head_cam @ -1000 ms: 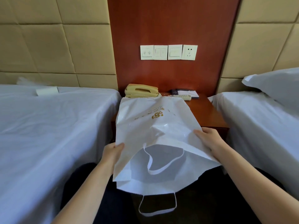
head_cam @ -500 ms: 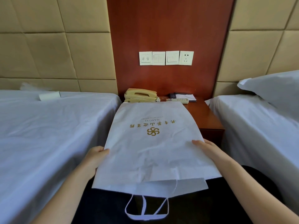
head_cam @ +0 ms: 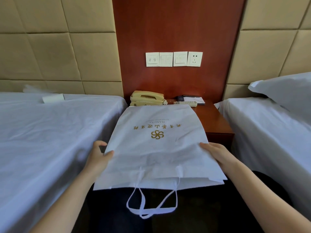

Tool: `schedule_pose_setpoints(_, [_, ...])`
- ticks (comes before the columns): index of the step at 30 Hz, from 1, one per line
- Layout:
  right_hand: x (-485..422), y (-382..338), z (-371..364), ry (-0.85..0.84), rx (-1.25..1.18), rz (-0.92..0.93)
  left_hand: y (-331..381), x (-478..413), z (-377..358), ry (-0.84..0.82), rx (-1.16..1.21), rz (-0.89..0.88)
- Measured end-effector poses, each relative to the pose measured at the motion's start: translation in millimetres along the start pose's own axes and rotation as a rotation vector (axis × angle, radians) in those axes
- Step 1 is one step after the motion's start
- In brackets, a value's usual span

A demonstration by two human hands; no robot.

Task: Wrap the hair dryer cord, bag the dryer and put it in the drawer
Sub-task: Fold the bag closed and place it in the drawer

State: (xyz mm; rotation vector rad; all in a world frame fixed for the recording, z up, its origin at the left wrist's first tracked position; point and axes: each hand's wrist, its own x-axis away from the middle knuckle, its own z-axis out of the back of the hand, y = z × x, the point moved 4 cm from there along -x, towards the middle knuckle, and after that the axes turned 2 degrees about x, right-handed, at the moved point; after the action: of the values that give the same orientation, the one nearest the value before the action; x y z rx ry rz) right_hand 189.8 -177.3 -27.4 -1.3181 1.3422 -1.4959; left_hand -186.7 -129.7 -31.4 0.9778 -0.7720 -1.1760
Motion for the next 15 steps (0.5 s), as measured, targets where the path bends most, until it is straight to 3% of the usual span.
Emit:
schedule_pose_setpoints(6, [5.6, 7.5, 4.9, 0.178, 0.162, 0.087, 6.9, 9.3, 5.0, 0.014, 0.005, 0.018])
schedule_pose_setpoints(12, [17.3, 15.6, 1.0, -0.186, 0.28, 0.043, -12.4, 20.6, 9.0, -0.064, -0.016, 0.094])
schedule_pose_setpoints(15, [24.7, 6.7, 6.9, -0.112, 0.352, 0.128, -13.2, 25.7, 13.6, -0.164, 0.054, 0.072])
